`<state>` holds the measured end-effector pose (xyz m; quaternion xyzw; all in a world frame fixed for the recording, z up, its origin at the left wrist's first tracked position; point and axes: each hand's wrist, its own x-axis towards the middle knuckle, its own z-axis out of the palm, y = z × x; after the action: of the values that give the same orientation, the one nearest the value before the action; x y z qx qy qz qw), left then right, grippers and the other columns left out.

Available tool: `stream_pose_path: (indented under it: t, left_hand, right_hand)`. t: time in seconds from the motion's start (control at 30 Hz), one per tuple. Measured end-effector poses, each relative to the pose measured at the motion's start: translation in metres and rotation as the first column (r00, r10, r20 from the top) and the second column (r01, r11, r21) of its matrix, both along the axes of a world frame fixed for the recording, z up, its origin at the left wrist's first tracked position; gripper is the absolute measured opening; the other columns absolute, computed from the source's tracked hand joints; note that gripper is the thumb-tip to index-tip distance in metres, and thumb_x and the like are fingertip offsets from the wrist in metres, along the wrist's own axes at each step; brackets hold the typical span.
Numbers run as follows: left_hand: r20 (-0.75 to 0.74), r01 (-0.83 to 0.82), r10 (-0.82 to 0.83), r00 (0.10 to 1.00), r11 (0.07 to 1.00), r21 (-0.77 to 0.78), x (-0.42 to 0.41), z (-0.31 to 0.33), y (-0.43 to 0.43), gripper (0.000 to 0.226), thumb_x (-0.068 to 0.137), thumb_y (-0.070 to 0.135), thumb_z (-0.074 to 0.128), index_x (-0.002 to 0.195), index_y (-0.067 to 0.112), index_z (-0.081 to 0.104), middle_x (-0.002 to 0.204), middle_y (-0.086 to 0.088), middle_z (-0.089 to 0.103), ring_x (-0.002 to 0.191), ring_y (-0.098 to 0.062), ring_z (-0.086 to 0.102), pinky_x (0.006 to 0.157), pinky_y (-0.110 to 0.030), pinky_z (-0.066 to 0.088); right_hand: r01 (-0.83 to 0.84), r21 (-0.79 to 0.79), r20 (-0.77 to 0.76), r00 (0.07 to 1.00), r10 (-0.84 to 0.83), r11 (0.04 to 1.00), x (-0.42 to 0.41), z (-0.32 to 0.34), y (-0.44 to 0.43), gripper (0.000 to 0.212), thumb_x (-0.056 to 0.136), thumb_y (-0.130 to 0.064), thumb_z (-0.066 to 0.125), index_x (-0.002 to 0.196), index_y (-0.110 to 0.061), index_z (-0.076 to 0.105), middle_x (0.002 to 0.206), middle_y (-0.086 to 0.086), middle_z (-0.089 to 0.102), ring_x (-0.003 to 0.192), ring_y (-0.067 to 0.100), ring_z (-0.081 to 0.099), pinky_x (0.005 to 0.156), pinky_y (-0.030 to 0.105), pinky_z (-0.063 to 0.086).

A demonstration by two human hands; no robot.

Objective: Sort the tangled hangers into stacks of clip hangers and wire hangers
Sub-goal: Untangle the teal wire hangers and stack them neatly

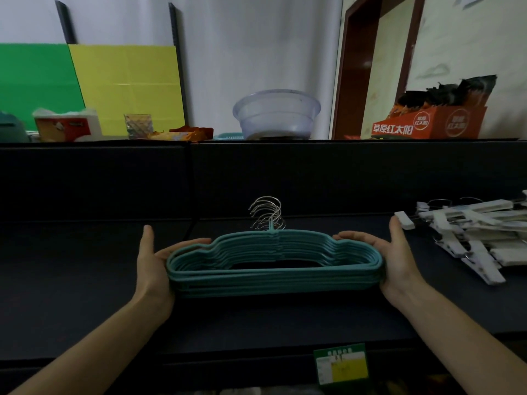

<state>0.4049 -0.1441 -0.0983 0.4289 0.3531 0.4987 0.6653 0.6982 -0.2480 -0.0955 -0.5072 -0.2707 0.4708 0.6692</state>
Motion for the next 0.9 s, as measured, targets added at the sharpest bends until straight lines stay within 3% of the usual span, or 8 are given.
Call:
stream_pose_path:
  t: [0.3,0.4,0.5,0.57,0.63,0.73,0.8,0.9]
  left_hand:
    - [-0.136,-0.157,0.157,0.978,0.988,0.013,0.01,0.0,-0.005,0.062,0.092,0.049,0.03,0.075,0.006,0.071,0.067,-0.012,0.072,0.069,-0.03,0.063,0.061,-0.035,0.047]
    - [-0.206,-0.088,0.09,0.974,0.996,0.018,0.009,0.003,-0.006,0.045,0.088,0.037,0.04,0.075,0.011,0.074,0.075,-0.013,0.072,0.067,-0.028,0.065,0.062,-0.035,0.048]
    - [-0.345,0.138,-0.136,0.929,0.99,-0.02,-0.001,0.012,-0.002,0.034,0.084,0.035,0.05,0.082,0.01,0.073,0.071,-0.009,0.073,0.059,-0.023,0.068,0.063,-0.035,0.047]
    - [-0.498,0.373,-0.323,0.805,0.928,0.001,-0.013,0.021,0.006,0.04,0.068,0.043,0.068,0.089,0.01,0.074,0.083,-0.008,0.075,0.072,-0.02,0.072,0.068,-0.033,0.052]
    - [-0.725,0.542,-0.353,0.591,0.84,0.032,-0.024,0.029,0.018,0.06,0.047,0.049,0.082,0.096,0.014,0.074,0.097,-0.005,0.074,0.089,-0.018,0.07,0.074,-0.024,0.055]
    - [-0.94,0.611,-0.19,0.285,0.791,0.025,-0.024,0.04,0.033,0.03,0.073,0.028,0.075,0.1,0.014,0.071,0.097,-0.004,0.074,0.088,-0.012,0.069,0.082,-0.025,0.054]
    - [-0.995,0.637,-0.032,0.092,0.77,0.034,-0.016,0.048,0.04,0.013,0.079,0.019,0.068,0.092,0.017,0.071,0.088,-0.001,0.073,0.078,-0.008,0.067,0.073,-0.022,0.053]
    - [-0.984,0.643,0.118,-0.135,0.766,0.004,0.004,0.052,0.041,0.01,0.078,0.018,0.067,0.088,0.018,0.064,0.077,0.009,0.062,0.074,-0.007,0.062,0.064,-0.018,0.05]
  right_hand:
    - [0.075,-0.072,0.103,0.992,-0.067,0.995,-0.002,-0.002,0.004,0.086,0.087,-0.07,0.015,0.086,-0.002,0.07,0.081,0.014,0.073,0.08,0.03,0.066,0.074,0.038,0.052]
    - [0.017,-0.118,0.187,0.982,0.005,0.993,0.003,0.0,0.001,0.078,0.089,-0.066,0.023,0.095,-0.004,0.069,0.088,0.014,0.073,0.086,0.029,0.066,0.073,0.038,0.051]
    - [-0.115,-0.204,0.368,0.911,0.185,0.972,0.011,0.008,-0.005,0.068,0.078,-0.07,0.042,0.101,-0.013,0.071,0.098,0.009,0.074,0.095,0.024,0.067,0.083,0.036,0.05]
    - [-0.206,-0.324,0.59,0.719,0.367,0.923,0.018,0.019,-0.009,0.06,0.065,-0.073,0.057,0.097,-0.025,0.073,0.096,-0.003,0.075,0.094,0.012,0.068,0.087,0.029,0.047]
    - [-0.174,-0.475,0.734,0.462,0.497,0.863,0.02,0.036,-0.01,0.048,0.061,-0.067,0.066,0.092,-0.031,0.073,0.092,-0.01,0.074,0.088,0.006,0.068,0.082,0.024,0.049]
    - [0.021,-0.656,0.754,0.08,0.652,0.755,0.016,0.059,0.0,0.008,0.083,-0.039,0.063,0.081,-0.032,0.061,0.082,-0.01,0.065,0.071,0.004,0.061,0.061,0.017,0.044]
    - [0.13,-0.707,0.696,-0.046,0.716,0.696,0.008,0.066,0.01,0.013,0.088,-0.025,0.057,0.076,-0.027,0.053,0.077,-0.006,0.057,0.065,0.005,0.055,0.053,0.016,0.04]
    - [0.242,-0.706,0.649,-0.154,0.745,0.666,0.0,0.065,0.026,0.006,0.086,-0.02,0.059,0.085,-0.016,0.056,0.081,-0.001,0.053,0.072,0.014,0.056,0.054,0.02,0.044]
